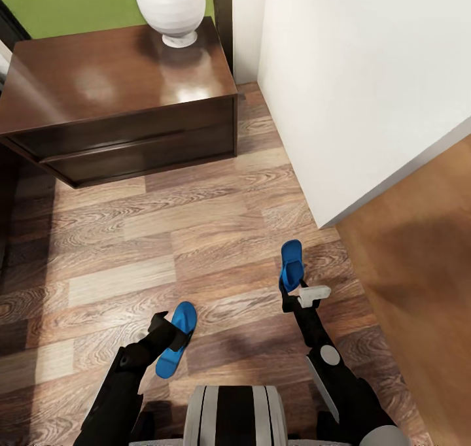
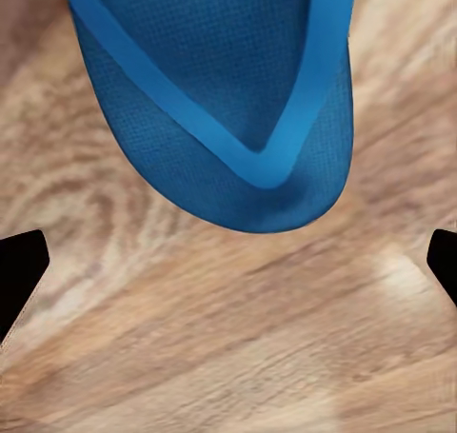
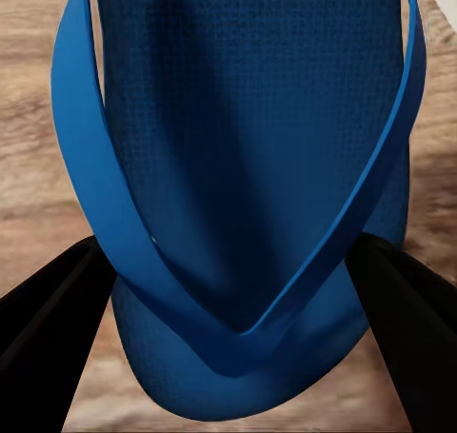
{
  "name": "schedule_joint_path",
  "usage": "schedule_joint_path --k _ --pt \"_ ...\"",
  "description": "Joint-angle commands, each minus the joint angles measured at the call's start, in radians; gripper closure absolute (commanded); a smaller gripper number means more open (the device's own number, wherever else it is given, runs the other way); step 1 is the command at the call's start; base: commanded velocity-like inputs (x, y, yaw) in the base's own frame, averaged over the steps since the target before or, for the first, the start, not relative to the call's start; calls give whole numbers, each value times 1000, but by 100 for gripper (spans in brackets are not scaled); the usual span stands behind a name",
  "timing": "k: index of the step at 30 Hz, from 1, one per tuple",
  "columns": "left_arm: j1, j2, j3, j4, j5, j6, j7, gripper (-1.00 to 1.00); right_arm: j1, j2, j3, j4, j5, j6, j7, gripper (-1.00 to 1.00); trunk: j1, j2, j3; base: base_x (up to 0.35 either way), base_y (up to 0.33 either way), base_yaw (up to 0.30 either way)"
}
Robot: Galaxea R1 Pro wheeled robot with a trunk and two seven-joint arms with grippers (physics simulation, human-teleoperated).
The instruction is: In the bedroom, move the book from the bed onto either nightstand, and place the two sandals side by side next to the bed.
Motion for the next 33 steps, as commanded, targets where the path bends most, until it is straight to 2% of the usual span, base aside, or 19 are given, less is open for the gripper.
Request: schedule_joint_path --k 1,10,18,28,33 --pt "0 -1 2 -1 9 -7 2 -100 0 0 3 1 1 -2 -7 100 0 0 -4 0 0 0" --pt "0 -1 2 -1 9 -7 2 -100 -1 0 3 1 1 -2 -7 100 4 -3 -39 0 0 0" --pt "0 -1 2 -1 9 -7 2 -100 -1 0 3 1 1 -2 -7 100 4 -3 -39 0 0 0" --pt "0 -1 2 -1 9 -7 3 -100 0 0 3 1 1 -2 -7 100 9 -5 -78 0 0 0" --pt "0 -1 2 -1 9 -7 3 -100 0 0 3 1 1 -2 -7 100 9 -5 -78 0 0 0"
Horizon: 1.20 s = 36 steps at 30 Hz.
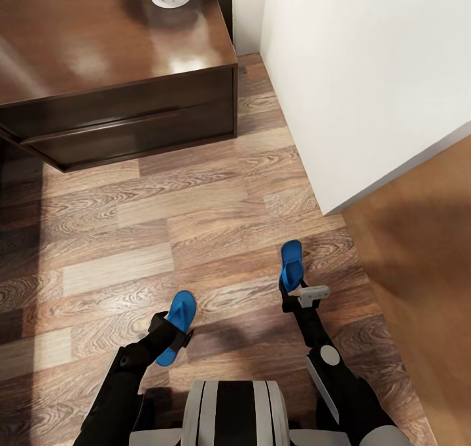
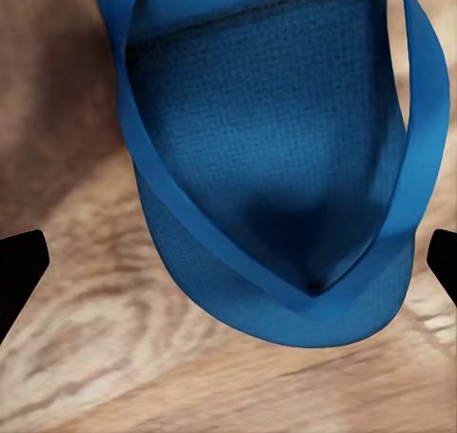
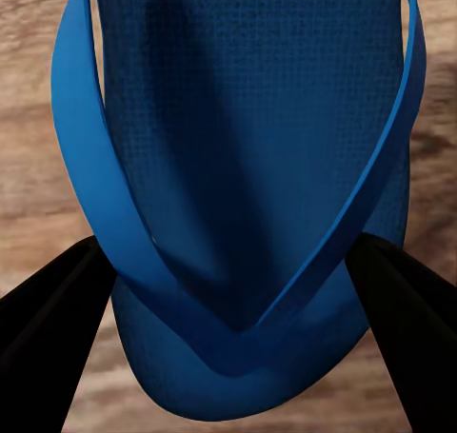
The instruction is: In the bedroom, move the book from the bed onto either nightstand, and place the two sandals side by side next to the bed.
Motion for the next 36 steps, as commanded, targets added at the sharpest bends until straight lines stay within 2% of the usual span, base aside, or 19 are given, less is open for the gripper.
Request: schedule_joint_path --k 1,17,22,36 --pt "0 -1 2 -1 9 -7 2 -100 -1 0 3 1 1 -2 -7 100 0 0 0 0 0 0" --pt "0 -1 2 0 9 -5 3 -100 0 0 4 1 1 -2 -7 100 0 0 0 0 0 0" --pt "0 -1 2 0 9 -5 3 -100 -1 0 4 1 1 -2 -7 100 2 -1 -20 0 0 0" --pt "0 -1 2 0 9 -5 4 -100 -1 0 4 1 1 -2 -7 100 3 -2 -24 0 0 0"
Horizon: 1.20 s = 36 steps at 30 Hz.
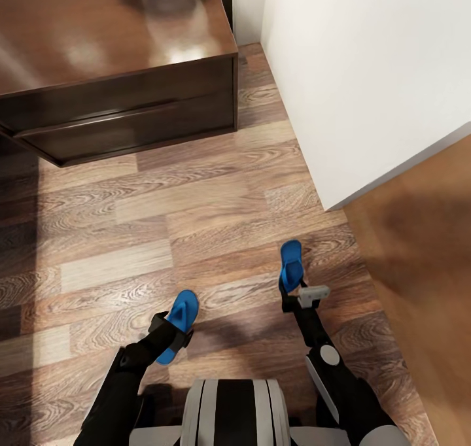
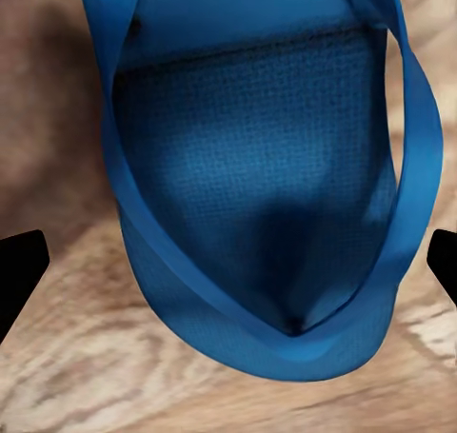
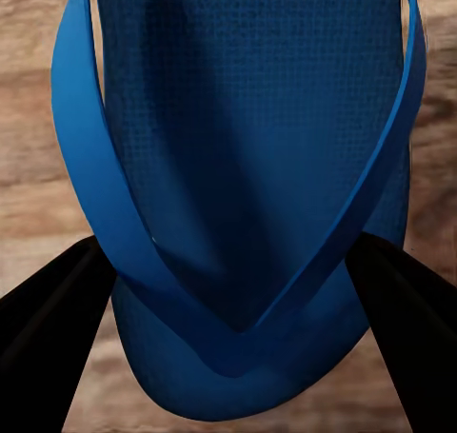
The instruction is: In the bedroom, move the book from the bed onto either nightstand, and place the two sandals side by side next to the bed.
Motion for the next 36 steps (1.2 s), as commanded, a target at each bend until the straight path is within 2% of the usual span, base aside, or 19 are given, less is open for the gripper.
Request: schedule_joint_path --k 1,21,27,36 --pt "0 -1 2 -2 10 -7 2 -100 0 0 3 0 1 -2 -7 100 0 0 -4 0 0 0" --pt "0 -1 2 0 10 -7 -1 -100 0 0 3 2 1 -2 -7 100 1 -1 -8 0 0 0" --pt "0 -1 2 0 10 -8 -2 -100 -1 -1 3 44 1 -2 -7 100 1 -1 -8 0 0 0" --pt "0 -1 2 0 10 -10 -4 -100 -1 -1 3 51 2 -2 -7 100 1 -1 -8 0 0 0"
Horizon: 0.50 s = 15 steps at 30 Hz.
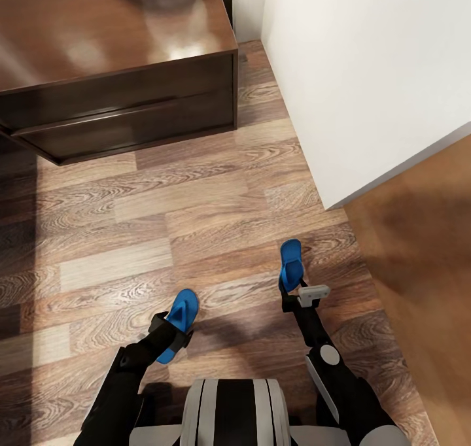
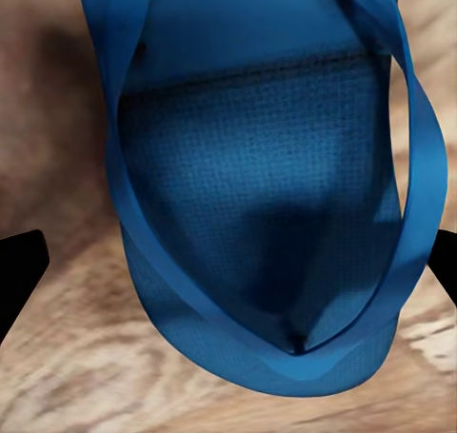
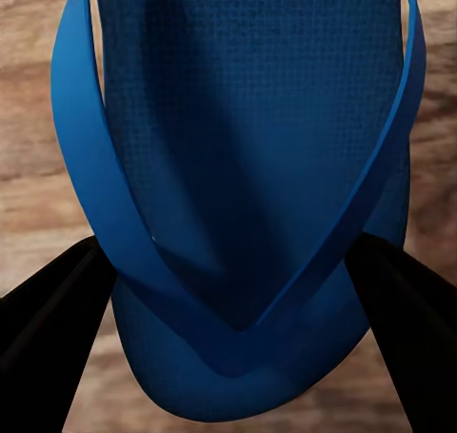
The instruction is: In the bedroom, move the book from the bed onto either nightstand, and place the two sandals side by side next to the bed.
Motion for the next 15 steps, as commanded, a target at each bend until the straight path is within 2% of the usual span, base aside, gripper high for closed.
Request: schedule_joint_path --k 1,15 --pt "0 -1 2 -1 9 -6 2 -100 0 0 2 55 -3 -2 -8 100 0 0 0 0 0 0" --pt "0 -1 2 6 9 -8 2 -100 0 0 2 55 -4 -2 -8 100 0 0 0 0 0 0"
